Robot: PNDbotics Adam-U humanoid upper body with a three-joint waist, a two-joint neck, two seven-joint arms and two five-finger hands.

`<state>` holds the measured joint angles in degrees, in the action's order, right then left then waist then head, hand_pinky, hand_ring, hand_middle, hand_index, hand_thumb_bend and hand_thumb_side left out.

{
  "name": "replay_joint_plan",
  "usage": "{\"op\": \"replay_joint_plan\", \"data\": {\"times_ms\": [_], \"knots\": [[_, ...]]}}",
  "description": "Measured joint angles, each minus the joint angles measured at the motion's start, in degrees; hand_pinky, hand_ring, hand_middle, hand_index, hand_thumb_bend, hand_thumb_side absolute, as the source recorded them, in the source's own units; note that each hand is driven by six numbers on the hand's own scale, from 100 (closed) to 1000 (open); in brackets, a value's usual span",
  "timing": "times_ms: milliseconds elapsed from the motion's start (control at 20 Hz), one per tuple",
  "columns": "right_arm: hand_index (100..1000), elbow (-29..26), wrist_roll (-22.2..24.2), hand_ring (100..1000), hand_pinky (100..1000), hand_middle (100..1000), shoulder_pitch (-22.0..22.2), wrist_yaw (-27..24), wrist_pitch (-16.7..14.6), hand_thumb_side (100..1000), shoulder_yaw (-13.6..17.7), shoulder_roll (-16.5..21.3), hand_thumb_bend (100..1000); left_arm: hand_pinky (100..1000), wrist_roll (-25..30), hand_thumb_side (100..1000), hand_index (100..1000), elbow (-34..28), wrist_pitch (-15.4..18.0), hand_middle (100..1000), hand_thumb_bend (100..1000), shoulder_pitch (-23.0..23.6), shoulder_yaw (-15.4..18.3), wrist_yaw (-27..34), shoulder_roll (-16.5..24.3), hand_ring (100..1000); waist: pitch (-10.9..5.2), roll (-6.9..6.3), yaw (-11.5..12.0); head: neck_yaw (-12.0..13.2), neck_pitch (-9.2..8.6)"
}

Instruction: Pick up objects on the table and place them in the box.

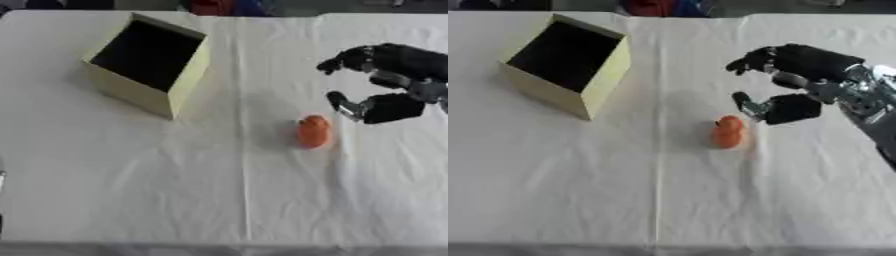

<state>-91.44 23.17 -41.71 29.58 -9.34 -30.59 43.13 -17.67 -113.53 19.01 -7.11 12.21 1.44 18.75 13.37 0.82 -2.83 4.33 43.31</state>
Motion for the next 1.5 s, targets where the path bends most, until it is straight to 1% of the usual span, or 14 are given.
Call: {"op": "replay_joint_plan", "data": {"times_ms": [100, 150, 200, 250, 450, 500, 550, 600, 700, 750, 900, 1150, 1350, 1500], "knots": [[963, 0.01, 1.65, 827, 873, 788, 0.42, -1.54, 1.47, 770, -0.15, 0.00, 100, 531, 0.03, 694, 764, 0.00, -0.04, 656, 100, 0.00, 0.00, 0.00, 0.00, 617, 0.00, 0.01, 0.02, 0.00, 0.00], [967, -0.02, 2.46, 826, 875, 791, 0.44, -2.33, 2.25, 722, -0.15, 0.00, 100, 531, 0.04, 694, 764, 0.00, -0.05, 656, 100, 0.00, 0.00, 0.00, 0.00, 617, 0.00, 0.01, 0.02, 0.00, 0.00], [970, -0.08, 3.24, 827, 877, 799, 0.49, -3.00, 3.03, 701, -0.14, 0.01, 100, 531, 0.05, 693, 764, 0.00, -0.07, 656, 100, 0.00, 0.00, 0.00, 0.00, 617, 0.00, 0.01, 0.02, 0.00, 0.01], [973, -0.21, 3.97, 828, 877, 804, 0.65, -3.43, 3.75, 709, -0.13, 0.02, 100, 531, 0.07, 692, 764, 0.00, -0.11, 656, 100, 0.01, 0.00, 0.00, 0.00, 617, 0.00, 0.01, 0.02, 0.00, 0.01], [979, -1.48, 6.41, 829, 873, 813, 1.04, -2.86, 5.66, 617, 0.03, 0.05, 100, 531, 0.06, 692, 764, 0.00, -0.22, 655, 100, 0.01, 0.00, 0.00, 0.00, 617, 0.00, 0.02, 0.03, -0.04, 0.03], [980, -1.71, 6.82, 830, 873, 814, 1.34, -2.26, 5.93, 613, 0.22, 0.05, 100, 531, 0.06, 692, 764, 0.00, -0.23, 655, 100, 0.01, 0.00, 0.00, 0.00, 617, 0.00, 0.02, 0.04, -0.04, 0.04], [988, -1.88, 7.25, 827, 872, 816, 1.61, -1.61, 6.06, 546, 0.25, 0.05, 100, 531, 0.06, 691, 763, 0.00, -0.25, 654, 100, 0.02, 0.00, 0.00, 0.00, 616, 0.00, 0.00, 0.05, -0.05, 0.04], [990, -1.91, 7.69, 818, 872, 815, 1.90, -0.90, 6.07, 546, 0.25, 0.05, 100, 531, 0.07, 691, 763, 0.00, -0.25, 654, 100, 0.02, 0.00, 0.00, 0.00, 616, 0.00, -0.01, 0.08, -0.10, 0.04], [985, -1.93, 8.62, 773, 867, 798, 2.15, 0.64, 5.85, 630, 0.26, 0.00, 100, 531, 0.07, 690, 763, 0.00, -0.26, 654, 100, 0.03, 0.00, 0.00, 0.00, 616, 0.00, -0.02, 0.09, -0.24, 0.05], [980, -1.94, 8.96, 767, 866, 790, 2.25, 1.42, 5.73, 678, 0.28, -0.07, 100, 531, 0.09, 689, 763, 0.00, -0.27, 654, 100, 0.04, 0.00, 0.00, 0.00, 616, 0.00, -0.03, 0.10, -0.28, 0.05], [966, -1.96, 9.25, 758, 868, 754, 2.42, 3.91, 5.46, 772, 0.60, -0.61, 100, 530, 0.23, 687, 763, 0.00, -0.39, 654, 100, 0.04, 0.00, 0.00, 0.00, 616, 0.02, -0.11, 0.16, -0.40, 0.10], [950, -1.97, 8.35, 754, 866, 725, 2.42, 8.68, 4.64, 779, 0.60, -1.58, 100, 530, 0.46, 686, 763, 0.00, -0.50, 654, 100, 0.06, 0.00, 0.01, -0.03, 616, 0.09, -0.19, 0.44, -0.47, 0.48], [946, -1.75, 7.57, 755, 864, 711, 2.42, 11.24, 3.86, 761, 0.45, -2.62, 100, 530, 0.69, 687, 763, 0.00, -0.63, 655, 100, 0.06, 0.00, 0.03, -0.05, 616, 0.27, -0.20, 0.64, -0.52, 0.49], [941, -1.11, 7.11, 756, 863, 694, 2.53, 13.00, 3.33, 769, 0.18, -3.44, 100, 530, 0.80, 686, 763, 0.00, -0.70, 655, 100, 0.06, -0.01, 0.06, -0.06, 616, 0.38, -0.22, 0.78, -0.54, 0.49]]}}
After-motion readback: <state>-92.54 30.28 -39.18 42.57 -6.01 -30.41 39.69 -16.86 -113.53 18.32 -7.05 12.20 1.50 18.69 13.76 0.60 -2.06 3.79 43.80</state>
